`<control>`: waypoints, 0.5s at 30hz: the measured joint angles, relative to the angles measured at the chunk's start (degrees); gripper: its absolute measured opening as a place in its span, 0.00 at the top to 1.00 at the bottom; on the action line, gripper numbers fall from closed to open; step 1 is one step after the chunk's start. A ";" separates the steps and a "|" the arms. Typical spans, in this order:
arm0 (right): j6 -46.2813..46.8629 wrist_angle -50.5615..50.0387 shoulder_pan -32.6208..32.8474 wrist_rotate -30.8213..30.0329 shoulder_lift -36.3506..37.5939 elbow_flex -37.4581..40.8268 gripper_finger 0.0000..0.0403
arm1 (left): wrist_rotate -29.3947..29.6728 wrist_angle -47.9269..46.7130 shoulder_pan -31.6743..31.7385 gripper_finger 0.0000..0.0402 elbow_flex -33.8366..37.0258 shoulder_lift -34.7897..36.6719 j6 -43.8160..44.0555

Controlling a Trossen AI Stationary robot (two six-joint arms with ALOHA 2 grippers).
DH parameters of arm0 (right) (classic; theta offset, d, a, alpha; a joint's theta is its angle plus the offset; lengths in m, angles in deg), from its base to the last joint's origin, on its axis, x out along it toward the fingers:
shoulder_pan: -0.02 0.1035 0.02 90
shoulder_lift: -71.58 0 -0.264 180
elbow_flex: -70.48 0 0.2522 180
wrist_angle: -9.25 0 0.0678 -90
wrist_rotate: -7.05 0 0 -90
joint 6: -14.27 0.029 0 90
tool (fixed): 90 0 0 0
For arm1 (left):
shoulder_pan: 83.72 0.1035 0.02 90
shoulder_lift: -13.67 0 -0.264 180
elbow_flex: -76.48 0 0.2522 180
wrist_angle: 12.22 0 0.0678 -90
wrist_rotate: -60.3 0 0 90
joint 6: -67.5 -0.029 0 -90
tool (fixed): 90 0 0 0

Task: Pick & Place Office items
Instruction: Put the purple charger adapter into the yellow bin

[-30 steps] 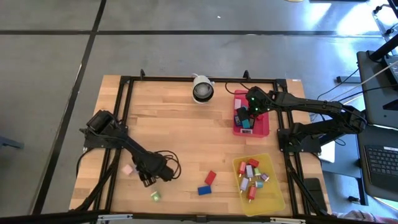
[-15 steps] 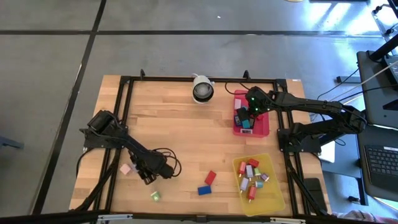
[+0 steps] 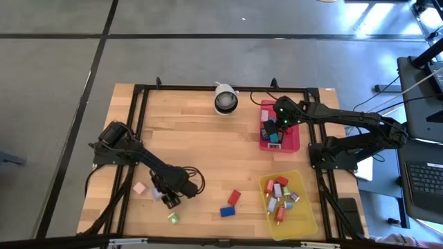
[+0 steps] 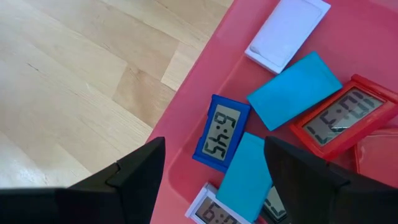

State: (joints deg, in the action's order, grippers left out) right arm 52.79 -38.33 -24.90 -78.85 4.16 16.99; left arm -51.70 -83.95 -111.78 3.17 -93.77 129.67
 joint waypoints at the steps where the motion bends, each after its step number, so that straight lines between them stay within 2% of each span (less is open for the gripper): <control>1: -0.02 0.00 -0.01 0.00 0.00 0.00 0.31 | -0.32 0.85 0.05 0.35 0.00 0.02 0.15; 6: -0.02 0.00 0.00 0.00 0.00 0.00 0.31 | -0.65 1.02 0.62 0.46 -0.13 0.04 0.44; 10: 0.33 0.15 -0.01 0.79 0.00 0.00 0.31 | 0.94 1.04 1.85 0.46 -1.99 -0.02 -0.39; 15: 1.37 5.01 0.01 7.64 0.00 0.00 0.31 | 7.02 0.34 4.65 0.46 -8.22 -0.09 -4.37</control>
State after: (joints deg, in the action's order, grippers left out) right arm 54.16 -33.33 -24.89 -71.21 4.16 16.99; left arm -44.68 -83.61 -107.13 -5.05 -93.85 125.30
